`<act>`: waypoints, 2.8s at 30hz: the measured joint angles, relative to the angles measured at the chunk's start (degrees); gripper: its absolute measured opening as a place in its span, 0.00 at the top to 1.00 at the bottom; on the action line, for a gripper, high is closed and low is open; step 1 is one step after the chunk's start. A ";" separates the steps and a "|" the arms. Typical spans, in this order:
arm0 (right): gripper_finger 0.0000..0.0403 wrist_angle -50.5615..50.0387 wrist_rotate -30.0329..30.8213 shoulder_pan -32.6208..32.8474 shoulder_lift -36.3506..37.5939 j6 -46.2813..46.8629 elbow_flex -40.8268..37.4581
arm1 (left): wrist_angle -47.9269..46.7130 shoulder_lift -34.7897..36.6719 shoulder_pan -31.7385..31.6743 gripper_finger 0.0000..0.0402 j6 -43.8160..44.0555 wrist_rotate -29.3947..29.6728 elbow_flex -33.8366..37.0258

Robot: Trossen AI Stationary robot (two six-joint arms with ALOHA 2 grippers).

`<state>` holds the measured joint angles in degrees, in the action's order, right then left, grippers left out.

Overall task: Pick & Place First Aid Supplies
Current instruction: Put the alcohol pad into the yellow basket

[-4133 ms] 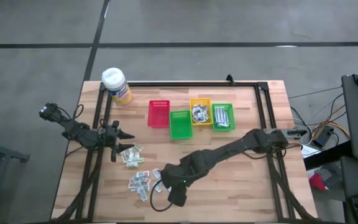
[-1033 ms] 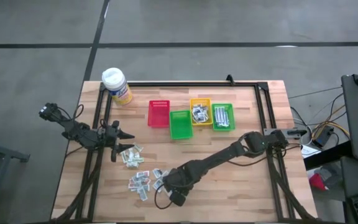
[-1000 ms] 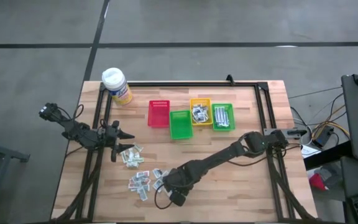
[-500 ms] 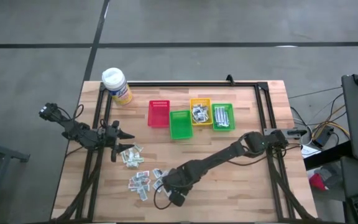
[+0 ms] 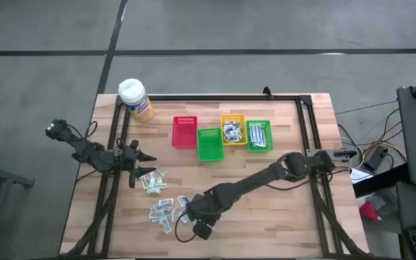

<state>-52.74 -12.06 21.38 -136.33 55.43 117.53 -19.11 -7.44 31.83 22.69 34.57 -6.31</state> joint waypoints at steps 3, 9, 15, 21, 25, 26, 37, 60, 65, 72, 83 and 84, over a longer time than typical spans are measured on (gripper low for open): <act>0.98 -1.97 0.18 -0.26 0.01 -1.10 2.18 | 0.00 0.01 0.00 0.51 0.01 0.01 0.00; 0.98 -8.81 0.22 -0.99 0.20 -3.23 6.54 | 0.00 0.01 0.00 0.51 -0.01 0.01 0.00; 0.98 -17.56 0.58 -1.57 0.20 -5.50 11.11 | 0.00 0.01 0.00 0.51 -0.01 0.01 0.00; 0.98 -25.97 3.13 -2.36 0.20 -6.68 15.94 | 0.00 -0.01 0.00 0.51 -0.14 0.01 0.00; 0.98 -29.98 4.64 -2.91 0.61 -7.22 17.41 | 0.00 0.00 0.00 0.51 -0.34 0.01 0.00; 0.98 -30.38 4.71 -3.12 0.91 -7.28 17.17 | 0.00 0.00 0.00 0.51 -0.36 0.01 0.00; 0.98 -37.28 9.53 -5.15 3.58 -8.21 17.32 | 0.00 0.01 0.00 0.51 -0.48 0.01 0.00; 0.98 -37.25 24.51 -17.42 11.67 -23.27 17.27 | 0.04 -0.16 0.00 0.51 -0.43 0.01 0.02; 0.98 -37.28 25.78 -22.31 13.16 -29.57 17.27 | 0.07 -0.16 0.00 0.51 -0.43 0.05 0.02; 0.98 -37.28 26.53 -28.81 15.06 -37.13 17.25 | 0.05 -0.16 0.00 0.51 -0.43 1.26 0.02; 0.98 -37.28 27.26 -37.33 17.72 -45.61 17.23 | 0.11 -0.16 -0.02 0.51 -0.39 1.50 0.02; 0.98 -37.28 27.25 -38.00 17.88 -46.38 17.24 | 0.11 -0.16 0.00 0.51 -0.39 1.50 0.02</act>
<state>-90.02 15.19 -16.62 -118.45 9.05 134.77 -19.00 -7.60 31.83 22.31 36.07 -6.28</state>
